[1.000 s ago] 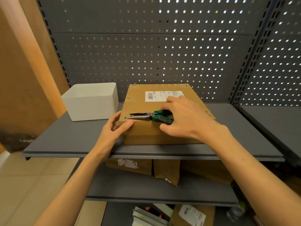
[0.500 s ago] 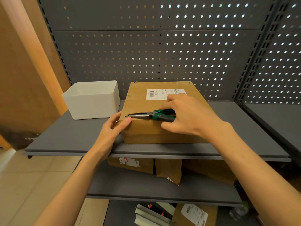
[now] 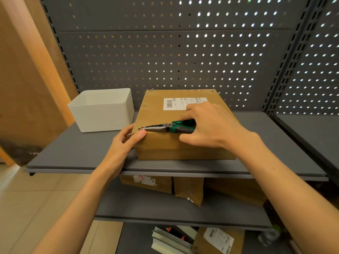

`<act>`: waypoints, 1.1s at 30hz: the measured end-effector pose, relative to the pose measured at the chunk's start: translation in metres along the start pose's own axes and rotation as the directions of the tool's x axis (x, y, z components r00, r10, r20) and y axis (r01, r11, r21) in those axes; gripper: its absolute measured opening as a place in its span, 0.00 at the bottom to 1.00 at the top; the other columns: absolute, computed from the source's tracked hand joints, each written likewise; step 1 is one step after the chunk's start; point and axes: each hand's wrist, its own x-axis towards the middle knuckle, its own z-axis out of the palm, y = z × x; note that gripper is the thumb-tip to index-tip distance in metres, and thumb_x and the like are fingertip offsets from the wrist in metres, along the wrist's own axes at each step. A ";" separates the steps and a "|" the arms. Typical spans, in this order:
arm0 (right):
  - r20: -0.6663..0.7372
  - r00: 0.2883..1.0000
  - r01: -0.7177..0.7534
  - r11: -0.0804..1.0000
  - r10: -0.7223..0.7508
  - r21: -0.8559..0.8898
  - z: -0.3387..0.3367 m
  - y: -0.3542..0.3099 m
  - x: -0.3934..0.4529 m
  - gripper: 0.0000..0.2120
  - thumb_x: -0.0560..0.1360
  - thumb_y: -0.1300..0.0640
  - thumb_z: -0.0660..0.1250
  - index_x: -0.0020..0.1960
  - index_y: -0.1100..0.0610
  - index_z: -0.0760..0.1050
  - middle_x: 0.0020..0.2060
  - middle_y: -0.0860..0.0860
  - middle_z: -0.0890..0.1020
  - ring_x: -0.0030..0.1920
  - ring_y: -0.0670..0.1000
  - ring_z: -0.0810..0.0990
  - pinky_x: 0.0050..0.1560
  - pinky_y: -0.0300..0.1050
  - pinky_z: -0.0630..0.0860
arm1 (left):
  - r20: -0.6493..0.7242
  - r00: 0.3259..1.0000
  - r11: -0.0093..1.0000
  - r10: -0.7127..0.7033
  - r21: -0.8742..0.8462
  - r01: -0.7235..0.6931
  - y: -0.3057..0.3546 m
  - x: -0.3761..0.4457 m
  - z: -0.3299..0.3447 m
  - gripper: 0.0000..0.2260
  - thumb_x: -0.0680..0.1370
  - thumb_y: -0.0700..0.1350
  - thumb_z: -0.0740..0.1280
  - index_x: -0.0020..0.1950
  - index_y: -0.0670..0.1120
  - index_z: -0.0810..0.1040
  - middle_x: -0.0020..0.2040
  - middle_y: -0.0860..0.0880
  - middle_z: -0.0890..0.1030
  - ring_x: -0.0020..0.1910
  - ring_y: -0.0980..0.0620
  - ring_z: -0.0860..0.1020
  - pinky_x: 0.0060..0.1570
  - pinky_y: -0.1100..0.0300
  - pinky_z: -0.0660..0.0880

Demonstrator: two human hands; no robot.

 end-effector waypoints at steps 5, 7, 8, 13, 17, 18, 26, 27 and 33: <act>-0.027 0.999 -0.032 0.999 0.032 0.026 0.000 0.008 -0.004 0.22 0.66 0.40 0.59 0.54 0.48 0.80 0.36 0.43 0.70 0.40 0.48 0.69 0.33 0.41 0.64 | 0.004 1.000 1.000 0.006 0.006 -0.006 0.000 0.001 0.000 0.46 0.56 0.72 0.70 0.68 0.50 0.70 0.63 0.51 0.76 0.62 0.54 0.74 0.63 0.54 0.71; -0.029 0.997 -0.065 0.996 0.066 0.057 -0.002 0.010 -0.007 0.21 0.68 0.42 0.63 0.57 0.50 0.79 0.39 0.43 0.72 0.42 0.48 0.70 0.36 0.42 0.67 | -0.002 1.000 1.000 0.003 0.005 -0.003 -0.001 0.002 0.000 0.46 0.56 0.72 0.70 0.68 0.50 0.69 0.63 0.51 0.76 0.62 0.54 0.74 0.64 0.54 0.70; -0.029 0.997 -0.076 0.995 0.078 0.071 -0.003 0.011 -0.009 0.21 0.69 0.44 0.64 0.58 0.51 0.79 0.40 0.43 0.72 0.42 0.48 0.71 0.38 0.43 0.69 | -0.004 1.000 1.000 0.001 0.008 -0.001 -0.001 0.002 -0.001 0.46 0.56 0.73 0.70 0.68 0.50 0.69 0.63 0.51 0.76 0.62 0.53 0.74 0.64 0.53 0.70; -0.034 0.996 -0.081 0.993 0.084 0.086 -0.006 0.012 -0.012 0.19 0.69 0.46 0.65 0.57 0.51 0.80 0.41 0.45 0.75 0.43 0.51 0.74 0.40 0.45 0.74 | -0.002 1.000 1.000 0.002 -0.006 -0.002 -0.001 0.002 0.000 0.45 0.56 0.72 0.71 0.68 0.49 0.71 0.63 0.50 0.76 0.62 0.53 0.74 0.64 0.54 0.70; -0.046 0.995 -0.089 0.992 0.093 0.095 -0.004 0.013 -0.013 0.18 0.68 0.45 0.65 0.54 0.52 0.81 0.42 0.48 0.79 0.42 0.52 0.75 0.43 0.50 0.76 | -0.001 1.000 1.000 0.000 -0.024 0.000 -0.001 0.001 0.000 0.45 0.57 0.71 0.72 0.67 0.49 0.71 0.63 0.50 0.76 0.62 0.53 0.74 0.63 0.54 0.70; -0.047 0.994 -0.090 0.991 0.095 0.098 -0.004 0.013 -0.014 0.18 0.68 0.45 0.65 0.54 0.52 0.81 0.42 0.48 0.79 0.42 0.52 0.75 0.43 0.50 0.76 | 0.000 1.000 1.000 0.001 -0.023 -0.001 0.000 0.001 0.000 0.45 0.57 0.71 0.72 0.67 0.49 0.71 0.63 0.50 0.76 0.62 0.53 0.74 0.63 0.54 0.70; -0.077 0.988 -0.119 0.980 0.132 0.160 -0.005 0.015 -0.016 0.16 0.69 0.47 0.66 0.55 0.50 0.81 0.42 0.43 0.75 0.43 0.48 0.72 0.40 0.42 0.71 | -0.006 1.000 1.000 0.012 -0.010 -0.012 0.003 -0.001 0.002 0.46 0.55 0.73 0.70 0.67 0.51 0.70 0.62 0.53 0.76 0.60 0.56 0.75 0.57 0.60 0.71; -0.078 0.987 -0.126 0.978 0.140 0.168 -0.006 0.015 -0.016 0.17 0.69 0.47 0.66 0.55 0.50 0.80 0.43 0.44 0.77 0.44 0.48 0.72 0.42 0.43 0.72 | -0.006 1.000 1.000 0.012 -0.010 -0.012 0.003 -0.001 0.003 0.46 0.55 0.73 0.70 0.67 0.51 0.70 0.62 0.53 0.76 0.60 0.57 0.74 0.57 0.61 0.71; -0.102 0.984 -0.124 0.968 0.149 0.219 -0.003 0.017 -0.017 0.15 0.70 0.49 0.67 0.55 0.51 0.81 0.54 0.50 0.81 0.38 0.43 0.67 0.33 0.32 0.61 | -0.011 1.000 1.000 0.011 -0.006 -0.011 0.002 0.000 0.002 0.47 0.55 0.73 0.70 0.68 0.50 0.70 0.62 0.52 0.76 0.60 0.56 0.74 0.60 0.58 0.71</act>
